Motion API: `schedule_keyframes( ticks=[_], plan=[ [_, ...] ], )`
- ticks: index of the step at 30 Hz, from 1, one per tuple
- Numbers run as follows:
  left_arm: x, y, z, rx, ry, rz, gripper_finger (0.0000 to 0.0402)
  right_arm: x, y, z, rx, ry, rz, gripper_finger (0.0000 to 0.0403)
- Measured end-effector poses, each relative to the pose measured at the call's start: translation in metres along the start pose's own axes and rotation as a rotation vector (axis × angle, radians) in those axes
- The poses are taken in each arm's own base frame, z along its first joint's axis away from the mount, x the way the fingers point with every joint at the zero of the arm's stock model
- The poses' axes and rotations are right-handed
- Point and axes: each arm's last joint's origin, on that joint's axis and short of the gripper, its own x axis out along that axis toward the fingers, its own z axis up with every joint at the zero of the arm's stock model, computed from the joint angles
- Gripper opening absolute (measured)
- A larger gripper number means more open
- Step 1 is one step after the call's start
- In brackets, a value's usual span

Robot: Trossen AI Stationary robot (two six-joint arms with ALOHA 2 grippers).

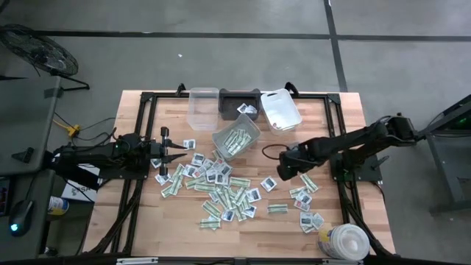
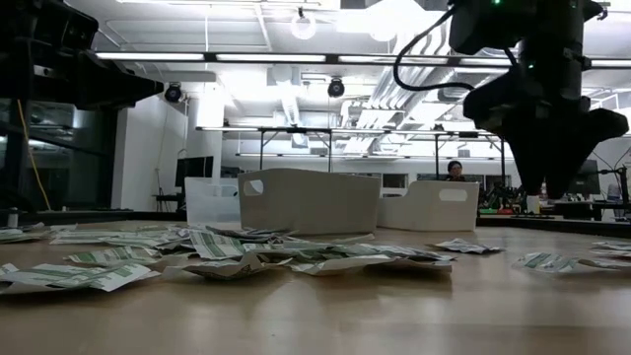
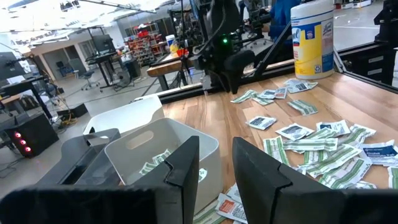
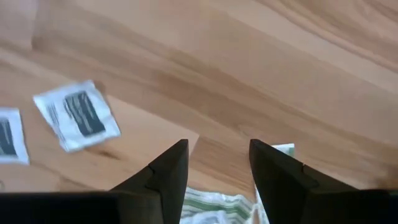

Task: Pick & Place First Aid Supplies
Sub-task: Put the bandage pack into the gray bin

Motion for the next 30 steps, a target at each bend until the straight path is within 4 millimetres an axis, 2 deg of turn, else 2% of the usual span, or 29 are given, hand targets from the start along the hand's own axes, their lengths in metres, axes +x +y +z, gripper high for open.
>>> schedule_keyframes(
  ticks=[6, 13, 30],
  plan=[
    [0.0, 0.0, 0.0, 0.0, 0.0, 0.0, 0.0096, 0.0, -0.001, -0.004, 0.177, -0.016, -0.018, 0.0172],
    [0.0, 0.0, 0.0, 0.0, 0.0, 0.001, 0.0096, 0.005, -0.007, -0.011, 0.346, 0.019, -0.137, 0.0171],
    [0.0, 0.0, 0.0, 0.0, 0.0, 0.0, 0.0096, 0.038, 0.0, -0.011, 0.476, 0.119, -0.285, 0.018]
  ],
)
